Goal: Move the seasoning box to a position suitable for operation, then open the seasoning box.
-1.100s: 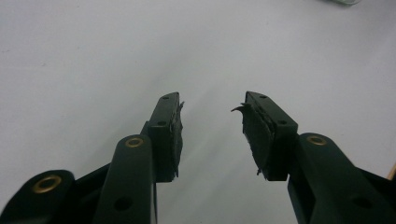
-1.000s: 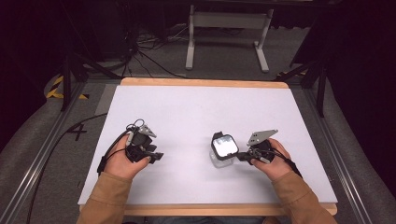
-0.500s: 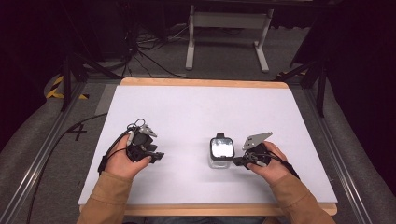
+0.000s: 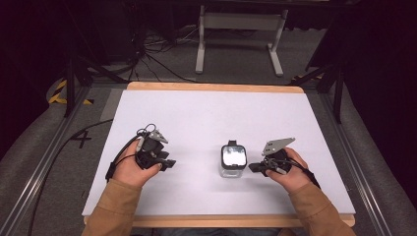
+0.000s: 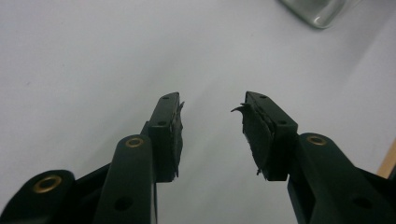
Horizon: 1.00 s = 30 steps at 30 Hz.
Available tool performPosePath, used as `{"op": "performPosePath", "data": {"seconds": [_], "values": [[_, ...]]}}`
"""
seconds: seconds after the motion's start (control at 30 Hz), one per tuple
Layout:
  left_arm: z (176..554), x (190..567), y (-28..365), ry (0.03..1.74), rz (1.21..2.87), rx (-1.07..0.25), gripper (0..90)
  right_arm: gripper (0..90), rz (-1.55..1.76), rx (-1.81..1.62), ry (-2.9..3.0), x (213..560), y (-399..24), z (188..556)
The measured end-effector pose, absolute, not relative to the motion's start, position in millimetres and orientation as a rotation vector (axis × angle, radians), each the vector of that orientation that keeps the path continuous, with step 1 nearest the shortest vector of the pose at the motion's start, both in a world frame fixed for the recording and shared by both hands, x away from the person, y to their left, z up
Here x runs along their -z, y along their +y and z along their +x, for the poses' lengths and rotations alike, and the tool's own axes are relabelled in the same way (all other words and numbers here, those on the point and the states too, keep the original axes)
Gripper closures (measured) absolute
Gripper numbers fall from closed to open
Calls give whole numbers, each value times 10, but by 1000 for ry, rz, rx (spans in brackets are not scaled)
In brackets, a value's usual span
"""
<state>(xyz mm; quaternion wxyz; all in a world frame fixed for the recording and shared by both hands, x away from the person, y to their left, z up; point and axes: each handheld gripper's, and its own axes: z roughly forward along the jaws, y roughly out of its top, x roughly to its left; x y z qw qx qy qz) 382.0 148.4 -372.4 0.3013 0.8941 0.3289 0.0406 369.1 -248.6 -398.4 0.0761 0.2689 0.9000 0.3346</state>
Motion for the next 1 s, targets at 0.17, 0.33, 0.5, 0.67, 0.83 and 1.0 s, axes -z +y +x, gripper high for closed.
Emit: {"op": "performPosePath", "data": {"seconds": [0.17,0.33,0.5,0.67,0.83,1.0], "values": [[3809,3613,1416,826,2337,-97,575,893,855,-1034,2653,3920,-2636,3687],[3836,3499,1328,772,2298,-84,575,894,894,-1058,2616,3883,-2750,3677],[3888,3388,1217,727,2270,-70,588,893,917,-1055,2605,3889,-2801,3664],[3984,3300,1068,676,2250,-47,623,893,937,-1056,2598,3907,-2829,3652],[4085,3213,871,613,2266,-32,682,893,942,-1059,2588,3910,-2873,3631],[4181,3150,693,557,2266,-38,766,893,965,-1067,2574,3902,-2935,3596]]}}
